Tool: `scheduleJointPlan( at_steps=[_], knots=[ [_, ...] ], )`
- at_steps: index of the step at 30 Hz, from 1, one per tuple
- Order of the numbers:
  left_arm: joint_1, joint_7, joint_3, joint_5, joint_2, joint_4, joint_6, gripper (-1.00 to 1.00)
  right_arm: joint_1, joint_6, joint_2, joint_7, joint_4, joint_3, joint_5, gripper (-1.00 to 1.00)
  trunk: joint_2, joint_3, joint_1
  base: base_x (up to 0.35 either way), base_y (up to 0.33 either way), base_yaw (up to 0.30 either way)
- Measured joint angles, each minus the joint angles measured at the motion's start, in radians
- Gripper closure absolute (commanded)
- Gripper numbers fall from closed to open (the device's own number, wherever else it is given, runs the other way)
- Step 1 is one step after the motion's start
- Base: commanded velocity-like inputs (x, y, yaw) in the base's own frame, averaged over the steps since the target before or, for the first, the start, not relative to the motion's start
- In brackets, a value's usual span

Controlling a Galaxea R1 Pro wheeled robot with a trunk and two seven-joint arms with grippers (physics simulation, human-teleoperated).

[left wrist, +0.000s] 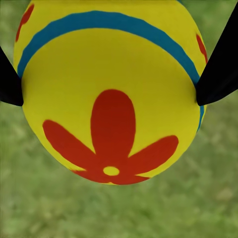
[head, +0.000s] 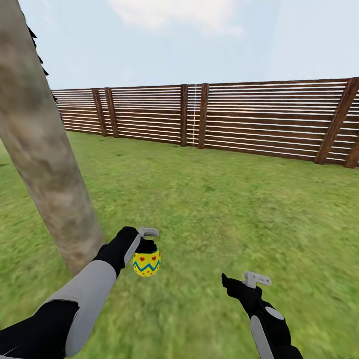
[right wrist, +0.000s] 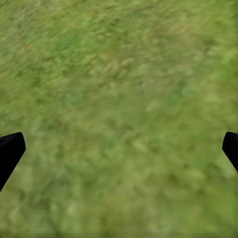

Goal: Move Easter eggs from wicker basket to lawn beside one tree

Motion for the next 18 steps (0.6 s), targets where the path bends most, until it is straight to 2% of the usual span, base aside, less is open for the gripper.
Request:
scheduleJointPlan(
  at_steps=[8,18],
  knots=[
    [0.0,0.001,-0.032,0.001,0.0,0.0,-0.023,1.0,0.0,0.0,0.0,0.0,0.002,0.0,0.0,-1.0,-0.056,-0.025,0.031,0.0,0.0,0.0],
    [0.0,0.0,-0.036,0.001,0.0,0.0,-0.025,1.0,0.0,0.0,0.0,0.0,0.002,0.0,0.0,-1.0,-0.126,-0.056,0.069,0.0,0.0,0.0]
  ],
)
